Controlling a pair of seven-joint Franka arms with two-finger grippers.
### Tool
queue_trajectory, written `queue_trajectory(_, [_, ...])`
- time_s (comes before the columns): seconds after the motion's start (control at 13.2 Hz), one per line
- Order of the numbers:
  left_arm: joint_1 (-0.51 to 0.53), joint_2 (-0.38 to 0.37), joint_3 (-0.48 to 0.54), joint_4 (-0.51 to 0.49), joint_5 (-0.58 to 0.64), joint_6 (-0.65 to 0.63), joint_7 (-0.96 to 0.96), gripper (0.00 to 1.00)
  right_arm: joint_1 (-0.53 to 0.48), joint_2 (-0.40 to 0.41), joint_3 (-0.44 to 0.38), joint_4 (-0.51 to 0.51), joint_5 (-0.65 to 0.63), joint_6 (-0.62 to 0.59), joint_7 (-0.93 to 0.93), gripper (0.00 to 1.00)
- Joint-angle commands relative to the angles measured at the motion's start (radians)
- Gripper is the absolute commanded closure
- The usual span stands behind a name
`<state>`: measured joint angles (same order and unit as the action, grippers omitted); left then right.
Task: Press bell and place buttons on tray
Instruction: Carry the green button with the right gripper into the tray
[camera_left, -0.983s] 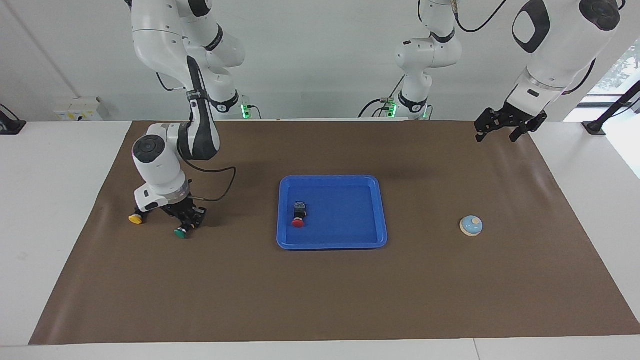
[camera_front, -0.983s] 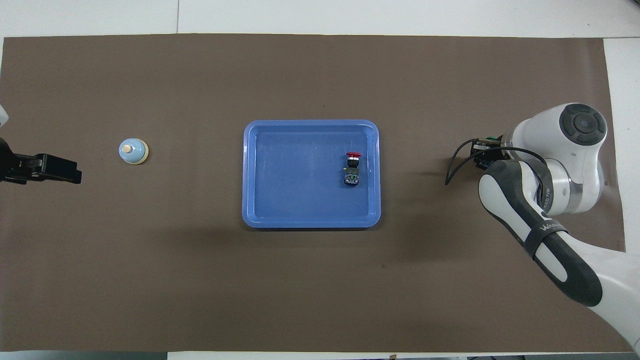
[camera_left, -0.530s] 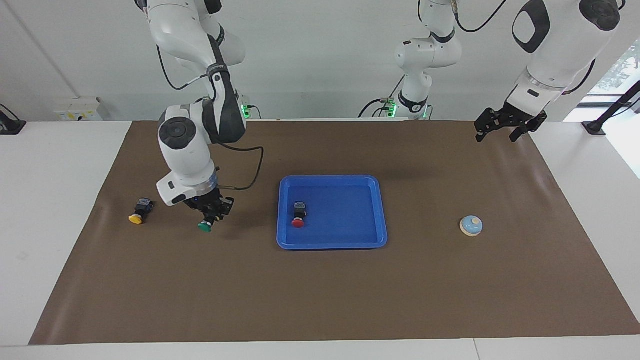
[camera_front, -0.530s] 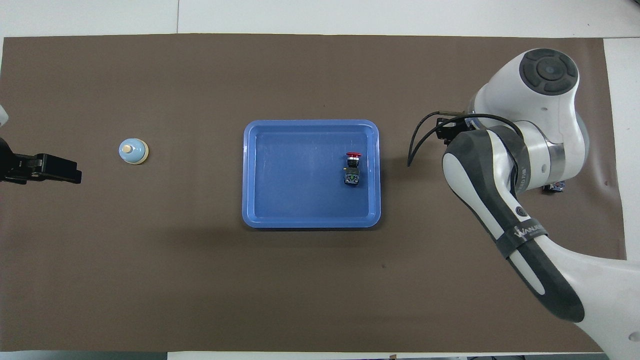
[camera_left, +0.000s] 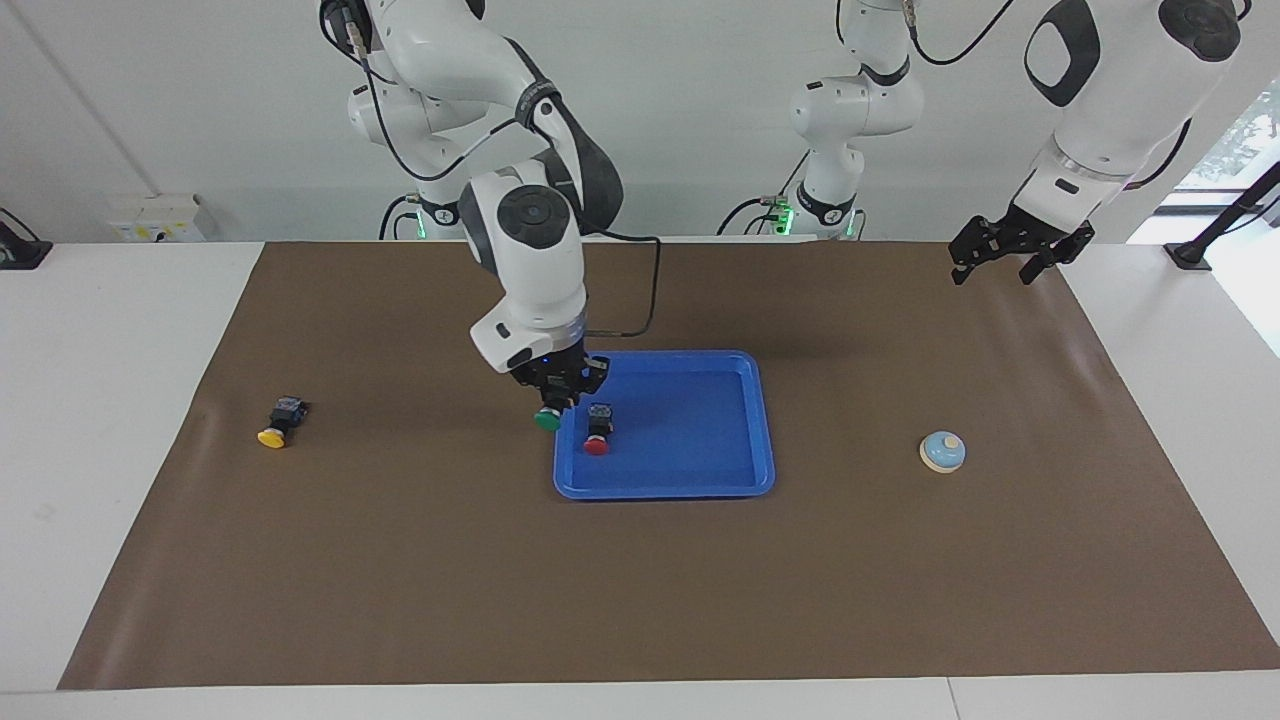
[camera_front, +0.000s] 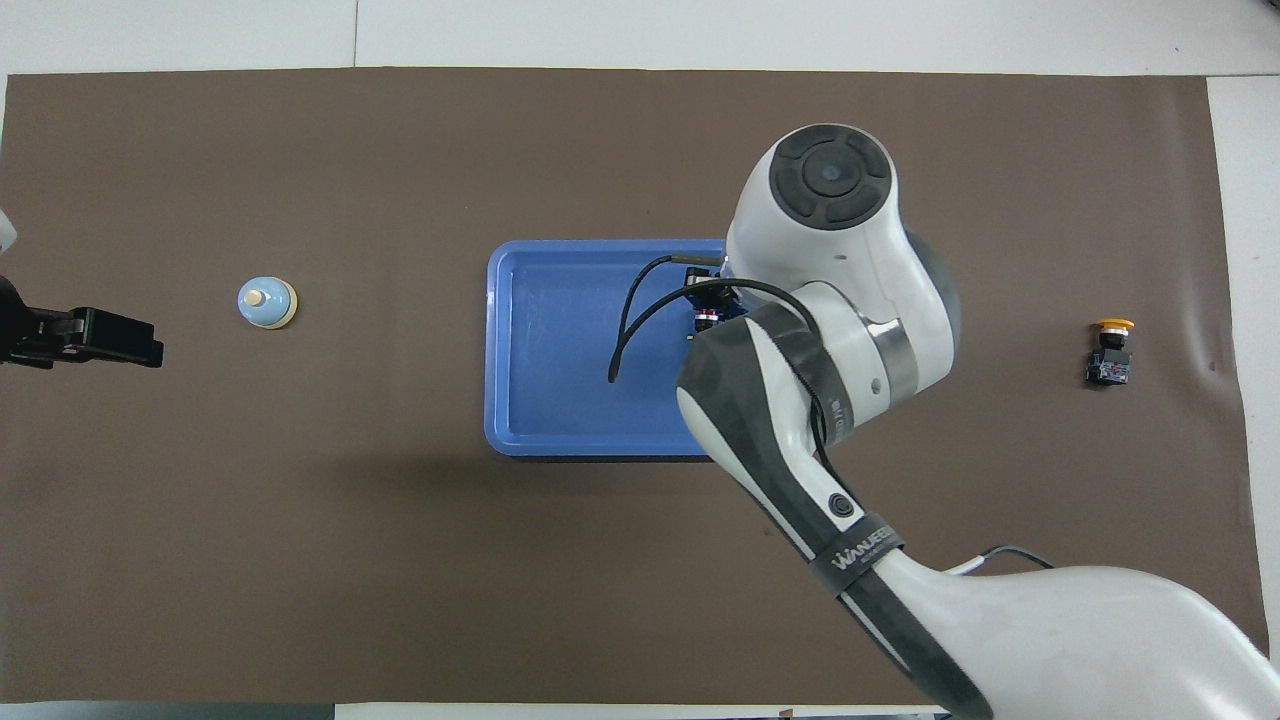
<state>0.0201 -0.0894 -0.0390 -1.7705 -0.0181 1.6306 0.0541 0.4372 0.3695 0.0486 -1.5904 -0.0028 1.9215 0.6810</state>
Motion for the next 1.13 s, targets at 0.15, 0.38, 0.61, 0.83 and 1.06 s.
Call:
queue_trajectory(0.15, [0.001, -0.01, 0.001, 0.0, 0.003, -0.005, 0.0, 0.0, 0.112, 0.129, -0.001, 0.109, 0.026, 0.036, 0.109, 1.0])
queue_trajectory(0.38, [0.001, -0.01, 0.001, 0.0, 0.003, -0.006, 0.0, 0.0, 0.138, 0.151, -0.001, 0.069, 0.017, 0.149, 0.124, 1.0])
queue_trajectory(0.61, [0.001, -0.01, 0.001, 0.0, 0.003, -0.005, 0.0, 0.0, 0.141, 0.138, -0.001, -0.012, 0.015, 0.227, 0.101, 1.0])
queue_trajectory(0.83, [0.001, -0.01, 0.001, 0.0, 0.003, -0.005, 0.0, 0.0, 0.143, 0.123, -0.001, -0.108, 0.015, 0.335, 0.084, 1.0])
queue_trajectory(1.06, [0.001, -0.01, 0.001, 0.0, 0.003, -0.005, 0.0, 0.0, 0.143, 0.12, -0.001, -0.128, 0.015, 0.338, 0.066, 1.0])
